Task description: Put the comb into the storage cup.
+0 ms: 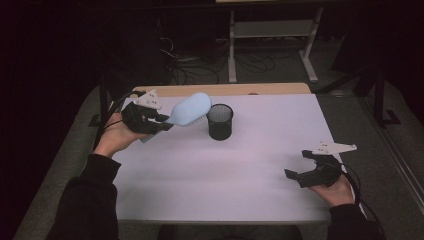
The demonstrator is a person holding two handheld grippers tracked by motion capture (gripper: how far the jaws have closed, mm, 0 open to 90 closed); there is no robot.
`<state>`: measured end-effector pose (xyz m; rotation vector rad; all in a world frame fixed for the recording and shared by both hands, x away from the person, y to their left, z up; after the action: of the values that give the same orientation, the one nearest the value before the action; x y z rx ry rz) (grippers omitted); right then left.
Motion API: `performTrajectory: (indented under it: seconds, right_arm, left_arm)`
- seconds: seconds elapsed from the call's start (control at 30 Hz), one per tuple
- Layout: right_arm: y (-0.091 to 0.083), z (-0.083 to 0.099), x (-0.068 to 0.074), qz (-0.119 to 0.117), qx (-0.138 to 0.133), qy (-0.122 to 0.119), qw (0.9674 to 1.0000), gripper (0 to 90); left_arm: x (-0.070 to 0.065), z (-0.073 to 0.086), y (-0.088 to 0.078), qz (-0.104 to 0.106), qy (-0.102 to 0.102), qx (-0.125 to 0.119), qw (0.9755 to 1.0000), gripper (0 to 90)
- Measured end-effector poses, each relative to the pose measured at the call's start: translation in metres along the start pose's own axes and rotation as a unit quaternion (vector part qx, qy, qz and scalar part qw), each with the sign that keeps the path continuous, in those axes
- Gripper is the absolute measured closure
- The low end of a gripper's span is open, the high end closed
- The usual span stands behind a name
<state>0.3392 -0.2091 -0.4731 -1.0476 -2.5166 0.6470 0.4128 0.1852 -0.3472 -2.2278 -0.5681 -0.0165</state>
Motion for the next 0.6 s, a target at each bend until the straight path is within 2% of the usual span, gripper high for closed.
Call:
performTrajectory:
  seconds: [0.2,0.47,0.6]
  right_arm:
    - [-0.004,-0.006,0.002,0.01,-0.012,-0.017,0.9997,0.0]
    - [-0.007,-0.014,0.004,0.004,-0.021,-0.012,0.9997,0.0]
    - [-0.006,-0.019,0.006,-0.003,-0.016,-0.012,0.9998,0.0]
  left_arm:
    - [-0.004,-0.004,0.004,0.001,0.0,-0.017,0.9998,71.0]
    - [-0.008,-0.011,0.008,-0.001,0.002,-0.032,0.9995,71.0]
    - [-0.011,-0.015,0.009,-0.001,0.006,-0.038,0.9992,71.0]
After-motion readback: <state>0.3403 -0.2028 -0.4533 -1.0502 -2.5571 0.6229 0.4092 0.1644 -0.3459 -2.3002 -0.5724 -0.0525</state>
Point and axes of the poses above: each handheld gripper's, and its own axes: y roughly forward along the jaws, z roughly out of its underside, x roughly to its left, the point moved 9 cm from there along y, roughly forward along the jaws, and after that the axes turned 3 degrees about -x, right-handed, at the moved point
